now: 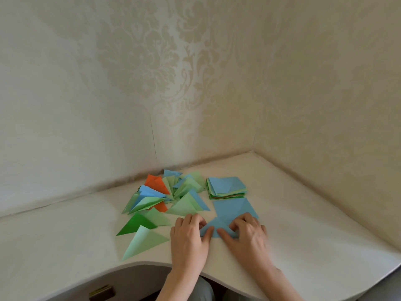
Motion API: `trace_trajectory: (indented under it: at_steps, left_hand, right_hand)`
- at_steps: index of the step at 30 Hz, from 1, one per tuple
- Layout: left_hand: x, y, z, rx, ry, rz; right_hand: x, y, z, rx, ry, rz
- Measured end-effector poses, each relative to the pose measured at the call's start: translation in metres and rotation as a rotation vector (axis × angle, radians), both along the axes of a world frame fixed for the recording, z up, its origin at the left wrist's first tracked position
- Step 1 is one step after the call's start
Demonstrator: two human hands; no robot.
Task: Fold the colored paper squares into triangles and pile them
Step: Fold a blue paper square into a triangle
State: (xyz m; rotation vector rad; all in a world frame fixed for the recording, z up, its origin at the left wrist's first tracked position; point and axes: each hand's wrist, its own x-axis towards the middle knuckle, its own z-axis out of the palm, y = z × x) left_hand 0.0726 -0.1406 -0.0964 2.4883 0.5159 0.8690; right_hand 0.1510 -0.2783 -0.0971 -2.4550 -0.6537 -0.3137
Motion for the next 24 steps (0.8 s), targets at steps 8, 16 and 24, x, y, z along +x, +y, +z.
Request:
trace_trajectory:
  at_steps: [8,16,24]
  left_hand:
    - [0.0,0.014,-0.006,-0.18,-0.028,-0.094]
    - [-0.005,0.018,-0.006,-0.211,-0.02,-0.111]
    - [-0.001,-0.006,0.002,0.104,0.024,0.047]
  right_hand:
    - [0.004,-0.007,0.004,0.141,0.111,0.083]
    - [0.006,-0.012,0.002,0.226,0.158,0.115]
    - [0.005,-0.009,-0.001,0.211,0.076,0.086]
